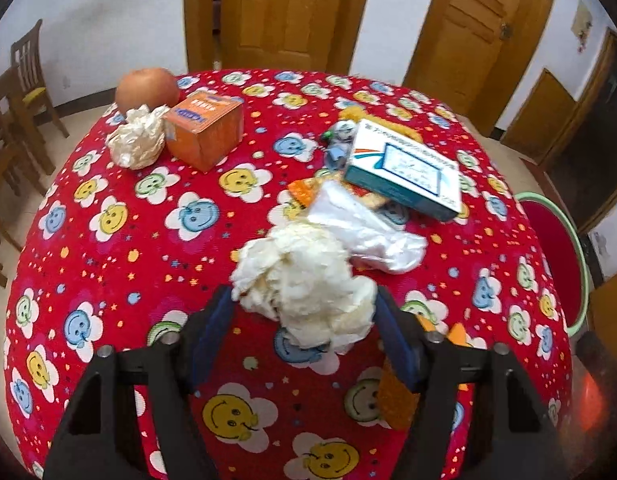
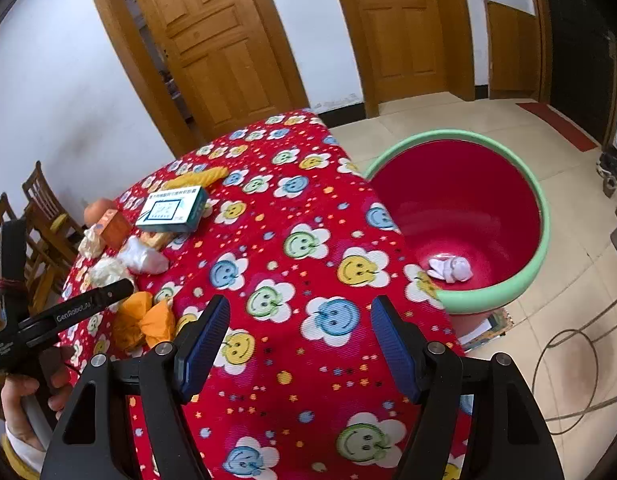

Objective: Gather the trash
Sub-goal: 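Return to the table and grasp the crumpled white tissue with the left tool, then grasp the orange cloth with the right tool while the left tool holds the tissue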

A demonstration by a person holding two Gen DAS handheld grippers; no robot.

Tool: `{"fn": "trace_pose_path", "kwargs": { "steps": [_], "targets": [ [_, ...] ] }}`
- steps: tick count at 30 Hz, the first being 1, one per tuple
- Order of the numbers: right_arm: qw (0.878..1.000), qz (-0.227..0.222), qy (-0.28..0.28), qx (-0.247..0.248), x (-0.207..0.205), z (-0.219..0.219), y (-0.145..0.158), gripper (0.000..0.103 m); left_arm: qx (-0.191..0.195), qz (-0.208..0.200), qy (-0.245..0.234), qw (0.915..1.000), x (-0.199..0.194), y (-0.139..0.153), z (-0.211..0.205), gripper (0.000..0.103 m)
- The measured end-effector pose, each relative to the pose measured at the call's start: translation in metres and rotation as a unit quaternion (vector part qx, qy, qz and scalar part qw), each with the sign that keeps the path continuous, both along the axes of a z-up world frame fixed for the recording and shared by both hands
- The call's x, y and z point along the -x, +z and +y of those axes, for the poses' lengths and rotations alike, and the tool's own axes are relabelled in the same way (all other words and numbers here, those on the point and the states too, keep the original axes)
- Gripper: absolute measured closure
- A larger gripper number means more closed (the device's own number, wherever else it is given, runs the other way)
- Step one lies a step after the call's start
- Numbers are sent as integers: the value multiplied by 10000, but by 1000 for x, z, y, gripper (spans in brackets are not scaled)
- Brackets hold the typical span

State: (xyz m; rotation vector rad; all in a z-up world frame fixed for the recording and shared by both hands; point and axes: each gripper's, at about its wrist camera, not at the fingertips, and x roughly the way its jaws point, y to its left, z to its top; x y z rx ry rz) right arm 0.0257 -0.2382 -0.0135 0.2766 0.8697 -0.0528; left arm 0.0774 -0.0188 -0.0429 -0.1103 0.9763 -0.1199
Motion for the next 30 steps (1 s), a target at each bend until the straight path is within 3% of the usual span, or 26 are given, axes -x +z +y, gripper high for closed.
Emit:
{"fn": "trace_pose_path", "kwargs": {
  "steps": [3, 7, 19, 30],
  "targets": [
    [9999, 6, 103, -10, -2, 7, -1, 29, 49, -51, -66, 10000, 3, 3, 0, 53],
    [9996, -4, 279, -6, -5, 19, -1, 29, 206, -87, -21, 9997, 8, 7, 7, 60],
    [9965, 44, 833, -5, -19, 61, -7, 29, 61, -323, 295, 9990, 30, 28, 39, 62],
    [9906, 263, 1341, -61, -38, 109, -25, 29, -33, -227, 632, 9977, 38, 23, 69, 62]
  ]
}}
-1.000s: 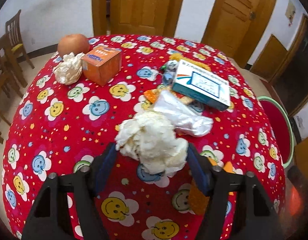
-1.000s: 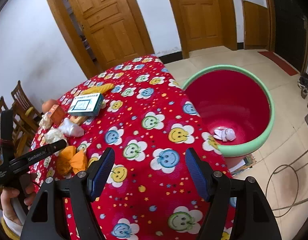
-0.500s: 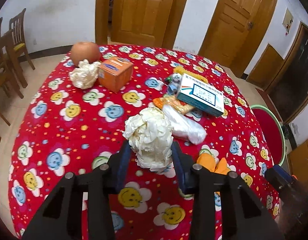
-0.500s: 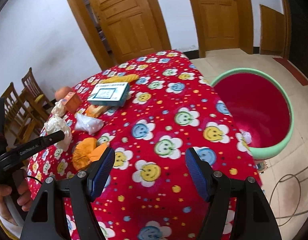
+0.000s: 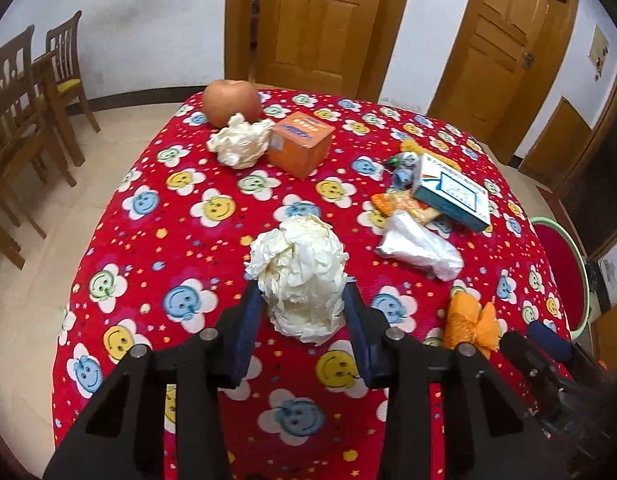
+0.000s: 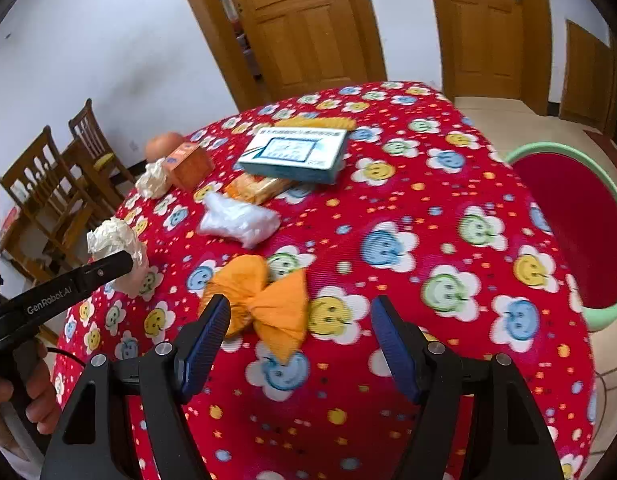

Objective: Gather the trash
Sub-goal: 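Grasp the orange cloth with the right tool while the left tool holds the tissue, then carry the orange cloth and white tissue over the red bin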

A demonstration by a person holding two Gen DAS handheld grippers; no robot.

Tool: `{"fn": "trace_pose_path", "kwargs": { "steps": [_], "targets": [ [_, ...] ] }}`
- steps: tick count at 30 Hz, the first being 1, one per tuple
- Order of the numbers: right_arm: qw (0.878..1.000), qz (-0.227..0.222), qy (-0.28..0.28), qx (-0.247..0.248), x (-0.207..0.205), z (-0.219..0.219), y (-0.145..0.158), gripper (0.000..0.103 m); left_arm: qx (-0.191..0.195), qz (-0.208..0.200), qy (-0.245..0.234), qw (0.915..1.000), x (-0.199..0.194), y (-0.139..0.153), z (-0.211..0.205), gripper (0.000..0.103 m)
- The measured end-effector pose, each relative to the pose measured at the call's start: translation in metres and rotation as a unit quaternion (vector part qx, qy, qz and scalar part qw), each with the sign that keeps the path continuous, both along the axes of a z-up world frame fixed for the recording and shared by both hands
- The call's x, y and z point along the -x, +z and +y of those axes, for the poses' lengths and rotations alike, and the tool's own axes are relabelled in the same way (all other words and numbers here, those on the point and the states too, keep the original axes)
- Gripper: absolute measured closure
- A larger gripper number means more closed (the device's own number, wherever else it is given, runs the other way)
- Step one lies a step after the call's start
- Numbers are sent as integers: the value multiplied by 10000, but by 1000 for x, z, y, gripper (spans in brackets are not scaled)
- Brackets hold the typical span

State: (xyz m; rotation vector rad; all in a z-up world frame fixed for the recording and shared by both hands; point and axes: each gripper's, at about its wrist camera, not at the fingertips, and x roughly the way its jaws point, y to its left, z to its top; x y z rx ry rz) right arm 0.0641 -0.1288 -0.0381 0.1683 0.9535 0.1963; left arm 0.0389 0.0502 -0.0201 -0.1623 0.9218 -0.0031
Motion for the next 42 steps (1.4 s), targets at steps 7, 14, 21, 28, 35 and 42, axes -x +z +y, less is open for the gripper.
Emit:
{"fn": "trace_pose_path", "kwargs": {
  "steps": [7, 14, 21, 28, 35, 42],
  "targets": [
    [9998, 101, 139, 44, -7, 16, -13, 29, 28, 61, 140, 9999, 1, -7, 11, 62],
    [9999, 45, 152, 70, -8, 21, -18, 32, 25, 53, 181, 9998, 3, -8, 14, 62],
    [9990, -24, 406, -197, -2, 26, -16, 74, 20, 27, 177, 9998, 4, -7, 12, 62],
    [9989, -204, 386, -171, 8, 23, -6, 89, 12, -34, 132, 9999, 8, -1, 6, 62],
    [9988, -430, 188, -159, 21, 6, 12, 90, 15, -139, 70, 9999, 13, 8, -1, 62],
    [9977, -648, -116, -135, 32, -16, 30, 90, 43, -271, -91, 9996, 18, 19, -16, 62]
  ]
}}
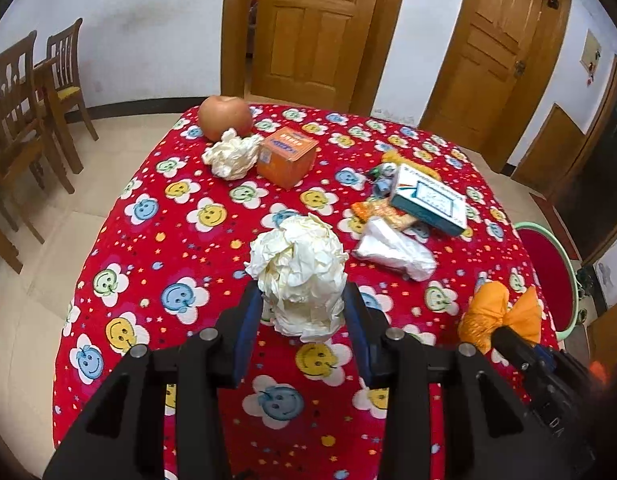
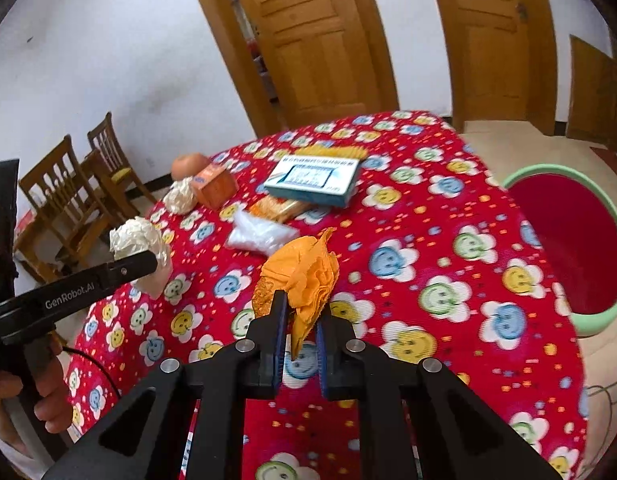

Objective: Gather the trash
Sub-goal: 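Carry the orange cloth and white tissue over the red bin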

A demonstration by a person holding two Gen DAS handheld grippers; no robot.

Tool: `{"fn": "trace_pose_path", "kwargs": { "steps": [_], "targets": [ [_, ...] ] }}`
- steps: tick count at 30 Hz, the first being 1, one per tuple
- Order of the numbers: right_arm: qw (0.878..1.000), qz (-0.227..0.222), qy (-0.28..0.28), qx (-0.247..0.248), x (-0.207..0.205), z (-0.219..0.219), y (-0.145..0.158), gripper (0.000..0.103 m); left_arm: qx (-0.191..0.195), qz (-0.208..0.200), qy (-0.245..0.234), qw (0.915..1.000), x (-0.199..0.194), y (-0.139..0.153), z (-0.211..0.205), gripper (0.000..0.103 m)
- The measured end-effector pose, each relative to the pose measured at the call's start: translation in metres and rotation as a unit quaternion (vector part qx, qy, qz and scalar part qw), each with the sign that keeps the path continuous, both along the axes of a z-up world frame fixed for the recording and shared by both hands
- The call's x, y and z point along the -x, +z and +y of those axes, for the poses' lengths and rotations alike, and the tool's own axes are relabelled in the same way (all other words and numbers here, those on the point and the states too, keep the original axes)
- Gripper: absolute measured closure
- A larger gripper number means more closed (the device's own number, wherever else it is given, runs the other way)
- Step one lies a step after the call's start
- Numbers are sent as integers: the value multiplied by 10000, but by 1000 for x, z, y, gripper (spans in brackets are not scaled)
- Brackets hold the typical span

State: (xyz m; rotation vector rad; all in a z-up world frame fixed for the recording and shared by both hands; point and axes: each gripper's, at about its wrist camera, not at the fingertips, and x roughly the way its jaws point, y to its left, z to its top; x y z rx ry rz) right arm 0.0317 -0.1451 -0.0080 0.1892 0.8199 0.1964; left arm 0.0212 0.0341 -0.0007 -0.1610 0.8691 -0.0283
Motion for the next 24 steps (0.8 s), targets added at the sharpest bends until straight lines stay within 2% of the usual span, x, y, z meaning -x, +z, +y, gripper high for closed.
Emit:
{"fn": "trace_pose_path", "kwargs": {
  "steps": [11, 24],
  "targets": [
    [9986, -228, -475, -24, 9, -44, 21, 90, -22, -157, -344, 9993, 0, 16, -34, 62],
    [9920, -317, -1219, -16, 6, -118, 33, 90, -8, -186, -963, 9952, -21, 25, -99, 62]
  ]
}}
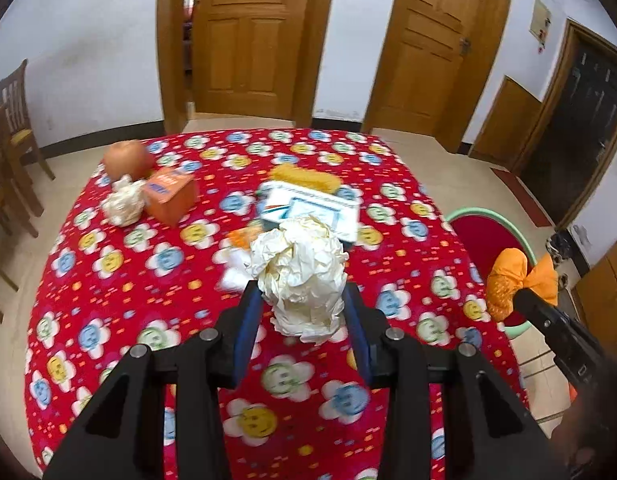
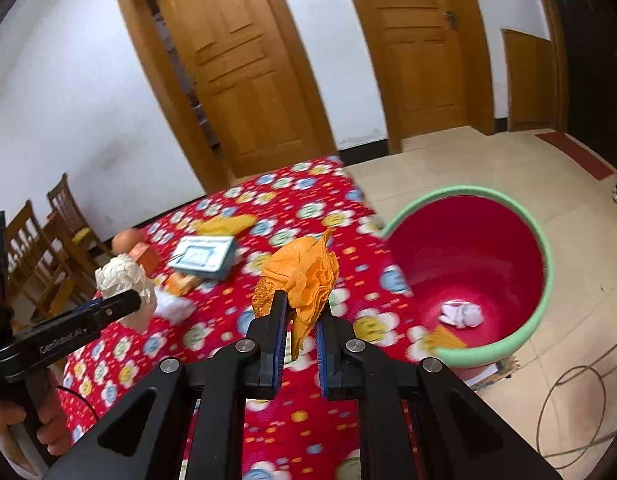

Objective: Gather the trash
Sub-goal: 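Carry the orange cloth and white tissue over the red bin, then open the right tool to drop the cloth while the left tool drops the tissue into the bin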

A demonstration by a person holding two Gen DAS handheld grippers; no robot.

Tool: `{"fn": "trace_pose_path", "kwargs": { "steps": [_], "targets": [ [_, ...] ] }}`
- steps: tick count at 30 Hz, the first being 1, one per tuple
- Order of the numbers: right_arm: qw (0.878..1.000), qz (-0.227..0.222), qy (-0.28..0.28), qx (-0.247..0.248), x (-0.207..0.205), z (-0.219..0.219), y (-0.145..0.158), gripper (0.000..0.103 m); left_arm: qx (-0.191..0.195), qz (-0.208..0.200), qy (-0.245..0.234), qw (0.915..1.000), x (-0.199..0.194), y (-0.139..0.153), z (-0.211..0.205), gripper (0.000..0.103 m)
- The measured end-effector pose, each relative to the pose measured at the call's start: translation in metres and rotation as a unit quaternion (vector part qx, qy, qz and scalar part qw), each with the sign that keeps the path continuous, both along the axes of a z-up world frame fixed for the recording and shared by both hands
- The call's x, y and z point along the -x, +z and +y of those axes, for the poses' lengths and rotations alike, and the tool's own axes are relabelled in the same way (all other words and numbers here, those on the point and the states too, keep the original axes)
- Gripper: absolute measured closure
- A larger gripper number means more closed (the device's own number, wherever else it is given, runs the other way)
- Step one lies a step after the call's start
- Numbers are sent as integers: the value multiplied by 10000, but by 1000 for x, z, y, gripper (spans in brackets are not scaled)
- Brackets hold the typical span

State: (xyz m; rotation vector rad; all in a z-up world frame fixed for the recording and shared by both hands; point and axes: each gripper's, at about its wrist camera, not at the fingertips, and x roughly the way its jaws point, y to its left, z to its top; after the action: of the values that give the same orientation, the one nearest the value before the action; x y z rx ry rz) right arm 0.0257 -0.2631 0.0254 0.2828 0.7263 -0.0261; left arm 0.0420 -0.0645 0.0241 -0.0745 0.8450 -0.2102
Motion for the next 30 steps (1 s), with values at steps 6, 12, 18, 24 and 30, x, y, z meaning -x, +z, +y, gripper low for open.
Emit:
{"fn": "trace_pose_path", "kwargs": {
  "steps": [6, 12, 18, 24, 30],
  "targets": [
    [9991, 54, -406, 49, -8, -40, -5, 90, 16, -4, -375, 9993, -14, 2, -37, 62],
    [9967, 256, -767, 21, -19, -76, -20, 88, 7, 90, -713, 9974, -30, -3, -76, 62],
    [9929, 524, -1064, -29, -27, -103, -39, 85, -29, 158, -982, 9950, -41, -9, -106, 62],
    [9896, 622, -1289, -165, -25, -122, -49, 73, -57, 178, -1238, 9921, -48, -13, -133, 62],
    [9873, 573, -1458, -278, -14, -134, -49, 55, -55, 145, -1542, 9879, -50, -12, -161, 62]
  ]
}}
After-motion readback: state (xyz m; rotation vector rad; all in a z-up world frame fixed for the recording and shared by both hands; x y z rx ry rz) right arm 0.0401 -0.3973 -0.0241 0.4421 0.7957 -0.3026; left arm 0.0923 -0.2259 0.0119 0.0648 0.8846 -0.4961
